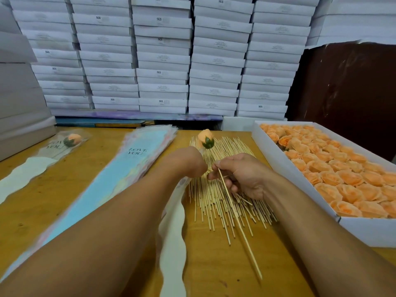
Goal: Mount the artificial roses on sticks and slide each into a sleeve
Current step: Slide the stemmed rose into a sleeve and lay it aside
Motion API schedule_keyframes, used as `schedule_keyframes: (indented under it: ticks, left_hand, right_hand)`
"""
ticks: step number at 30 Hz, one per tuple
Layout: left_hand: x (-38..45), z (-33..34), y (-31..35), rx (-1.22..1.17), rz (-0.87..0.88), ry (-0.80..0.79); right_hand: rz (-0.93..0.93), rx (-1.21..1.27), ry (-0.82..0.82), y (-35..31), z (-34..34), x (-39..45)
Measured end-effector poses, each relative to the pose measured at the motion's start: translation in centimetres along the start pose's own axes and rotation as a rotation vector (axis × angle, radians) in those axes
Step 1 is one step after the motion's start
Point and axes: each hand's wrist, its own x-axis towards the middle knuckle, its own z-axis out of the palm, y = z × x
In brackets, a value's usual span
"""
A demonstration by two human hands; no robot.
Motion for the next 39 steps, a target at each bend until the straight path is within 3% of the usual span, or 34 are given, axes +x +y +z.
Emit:
schedule_keyframes:
  ticks: [8,13,17,21,23,27,29,32,35,37,39]
  left_hand:
    - [-2.1,1.0,2.0,-0.03,0.073,-0.106]
    - [-2.9,0.7,2.5,-0.015,0.202,-0.279]
    - [-3.1,-0.1,1.5,-0.226,0.251,-0.486]
    - [-3.0,-0.8,-0.3,-0.409,0.278,-0.552]
    - [-2.5,-0.6,-1.0,-0.573,0.193,-0.39]
    - [-1.3,0.9,-1.7,-0.804,-0.1,0.269]
    - [-0.6,1.3,-2.3,-0.868,-0.241,0.373]
    - [-0.4,1.4,-2.6,-1.231,-0.321,0.228]
    - [-0.1,1.5,-4.0,-1.759,-0.241,-0.066]
    - [-0.3,1.6,-5.1,-1.903,-0.164,-0.252]
    - [-0.3,1.7,-5.7,-1.889,-0.081,-0.335]
  right_hand:
    - [0.0,0.11,0.068,-0.1,-0.2,0.1]
    - [0.036,0.069,0.108,0.0,-0.4,0.3]
    - [0.05,0.0,0.116,0.2,-0.5,0.4]
    - [0.054,-0.028,0.148,0.3,-0.6,0.6]
    - [0.052,0.006,0.154,0.3,-0.7,0.6]
    - [0.082,0.159,0.082,0.0,-0.8,0.4]
    - [0.099,0.232,0.016,-0.3,-0.9,0.3]
    - [0.113,0.313,-0.072,-0.6,-0.9,0.0]
    - [0.117,0.357,-0.117,-0.7,-0.8,-0.2]
    - [0.115,0.369,-0.122,-0.8,-0.8,-0.3]
    - [0.108,0.353,-0.117,-0.8,-0.7,-0.4]
